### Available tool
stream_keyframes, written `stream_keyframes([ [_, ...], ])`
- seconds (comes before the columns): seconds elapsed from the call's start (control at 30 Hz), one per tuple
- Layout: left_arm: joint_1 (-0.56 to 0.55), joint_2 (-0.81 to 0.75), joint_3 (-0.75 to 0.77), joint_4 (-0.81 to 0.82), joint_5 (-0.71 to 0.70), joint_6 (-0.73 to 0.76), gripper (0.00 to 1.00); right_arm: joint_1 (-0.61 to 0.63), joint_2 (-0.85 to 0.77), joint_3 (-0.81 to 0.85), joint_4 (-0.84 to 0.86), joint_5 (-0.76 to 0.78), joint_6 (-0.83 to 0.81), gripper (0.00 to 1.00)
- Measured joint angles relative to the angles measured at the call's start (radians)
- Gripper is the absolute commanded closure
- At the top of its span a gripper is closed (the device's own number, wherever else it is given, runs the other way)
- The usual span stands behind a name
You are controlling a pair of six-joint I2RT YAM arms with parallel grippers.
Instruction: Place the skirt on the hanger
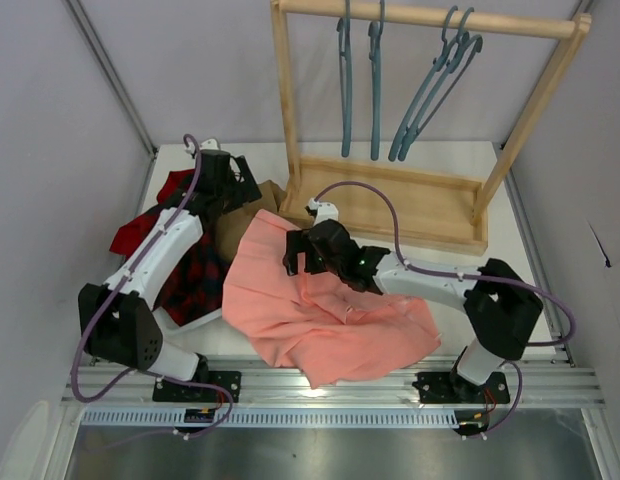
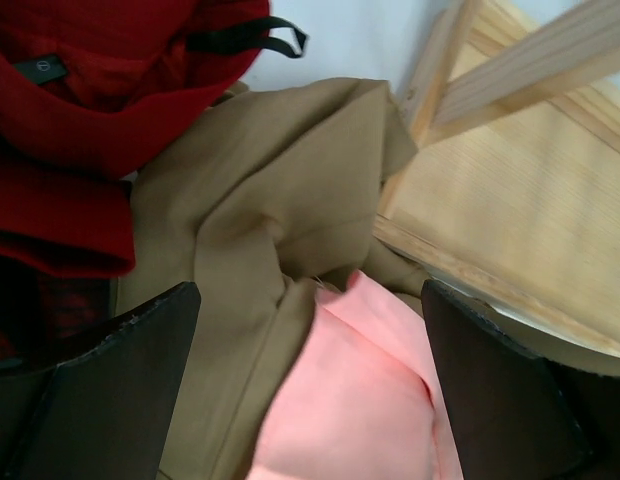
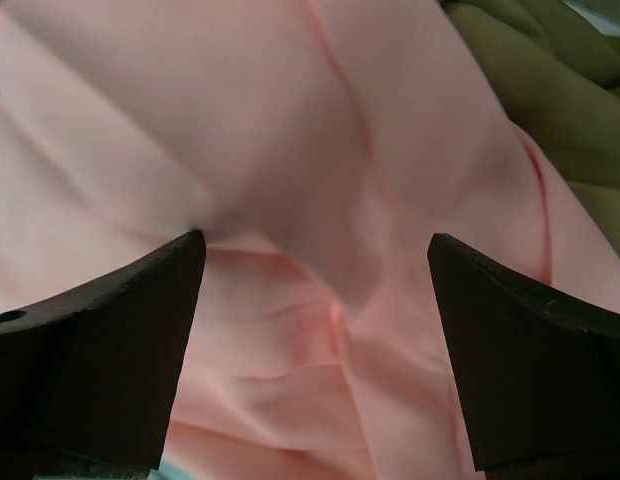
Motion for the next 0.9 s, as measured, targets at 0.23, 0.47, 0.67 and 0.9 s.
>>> stream_keyframes([
  [0.23,0.049,0.088,0.000,0.011,0.008,0.008,0.01,-0.080,0.064,-0.089,0.052,-0.019,0.002,0.89],
  [0.47,0.056,0.117,0.000,0.012,0.008,0.040,0.01,-0.069,-0.031,-0.206,0.081,-0.037,0.017,1.00],
  [0.67,0.055,0.120,0.000,0.010,0.031,0.085,0.03,-0.051,-0.462,-0.338,-0.074,0.078,0.121,1.00],
  [0.9,0.008,0.118,0.000,0.010,0.032,0.134,0.02,-0.142,-0.927,-0.369,-0.564,0.270,0.328,1.00],
])
